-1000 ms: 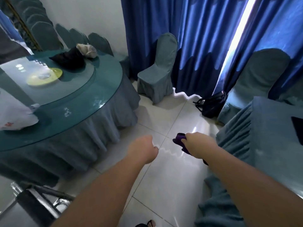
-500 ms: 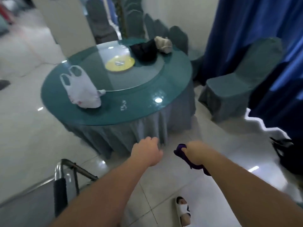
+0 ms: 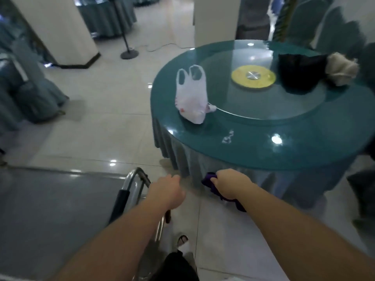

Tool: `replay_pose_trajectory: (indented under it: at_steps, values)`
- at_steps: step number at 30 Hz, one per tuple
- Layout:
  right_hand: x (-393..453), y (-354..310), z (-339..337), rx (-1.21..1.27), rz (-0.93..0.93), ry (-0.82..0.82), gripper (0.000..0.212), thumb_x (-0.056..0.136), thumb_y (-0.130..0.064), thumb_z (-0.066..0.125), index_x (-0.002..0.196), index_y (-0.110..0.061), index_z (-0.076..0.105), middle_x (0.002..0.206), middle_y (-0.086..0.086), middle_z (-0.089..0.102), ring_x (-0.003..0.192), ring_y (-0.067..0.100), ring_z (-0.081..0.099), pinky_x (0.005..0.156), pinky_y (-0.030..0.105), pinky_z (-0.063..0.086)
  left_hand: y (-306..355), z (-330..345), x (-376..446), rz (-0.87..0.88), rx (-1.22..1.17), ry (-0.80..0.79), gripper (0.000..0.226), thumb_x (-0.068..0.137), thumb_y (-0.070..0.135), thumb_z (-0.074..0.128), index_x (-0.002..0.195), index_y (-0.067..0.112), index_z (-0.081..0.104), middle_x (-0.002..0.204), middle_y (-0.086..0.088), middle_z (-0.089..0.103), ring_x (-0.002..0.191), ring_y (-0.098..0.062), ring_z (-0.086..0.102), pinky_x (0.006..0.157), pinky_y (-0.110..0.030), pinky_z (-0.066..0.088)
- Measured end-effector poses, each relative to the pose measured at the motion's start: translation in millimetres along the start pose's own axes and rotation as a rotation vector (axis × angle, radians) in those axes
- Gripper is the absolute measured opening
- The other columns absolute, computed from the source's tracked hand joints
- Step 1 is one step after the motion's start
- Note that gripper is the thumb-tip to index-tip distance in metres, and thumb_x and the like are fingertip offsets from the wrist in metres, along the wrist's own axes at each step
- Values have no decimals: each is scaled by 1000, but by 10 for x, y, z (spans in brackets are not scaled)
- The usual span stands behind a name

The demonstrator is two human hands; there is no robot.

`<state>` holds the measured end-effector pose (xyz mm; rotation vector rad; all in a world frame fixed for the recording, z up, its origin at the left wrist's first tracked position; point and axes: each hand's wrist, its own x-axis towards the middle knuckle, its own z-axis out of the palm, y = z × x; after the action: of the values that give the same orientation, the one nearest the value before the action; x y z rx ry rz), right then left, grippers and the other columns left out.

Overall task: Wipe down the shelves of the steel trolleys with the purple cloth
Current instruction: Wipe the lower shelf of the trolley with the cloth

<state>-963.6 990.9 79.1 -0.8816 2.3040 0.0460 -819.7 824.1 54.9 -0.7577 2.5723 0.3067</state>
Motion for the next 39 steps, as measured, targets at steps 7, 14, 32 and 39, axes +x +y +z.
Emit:
replay_pose_trajectory:
  at_steps: [7, 14, 32, 39]
  values:
    - [1065, -978, -680, -94, -113, 78, 37, 107, -45, 40, 104, -15, 60, 99, 6, 61, 92, 31, 61, 89, 45, 54, -915, -508, 747, -109, -134, 101, 55, 96, 50, 48, 145, 26, 50, 140, -3, 57, 126, -29, 57, 102, -48, 48]
    - [1937, -2113, -1176, -221, -264, 152, 37, 109, -47, 31, 104, -20, 56, 97, 3, 63, 86, 26, 61, 85, 45, 55, -1972, -849, 1093, -277, -225, 164, 58, 99, 53, 44, 149, 24, 47, 142, -5, 56, 126, -30, 56, 98, -46, 49]
    - [3283, -5097, -574, -730, -1316, -166, 23, 107, -32, 43, 117, -33, 65, 68, -10, 40, 69, 27, 58, 62, 35, 44, -3356, -304, 634, -1282, -783, 127, 57, 102, 45, 49, 153, 19, 48, 153, -10, 51, 138, -33, 51, 116, -47, 42]
    - [3146, -5567, -284, -954, -1636, -332, 32, 109, -29, 39, 129, -26, 64, 94, -18, 61, 58, 9, 46, 57, 27, 41, -2693, -269, 277, -1607, -966, 187, 58, 102, 46, 54, 153, 19, 48, 152, -10, 52, 137, -33, 52, 113, -43, 44]
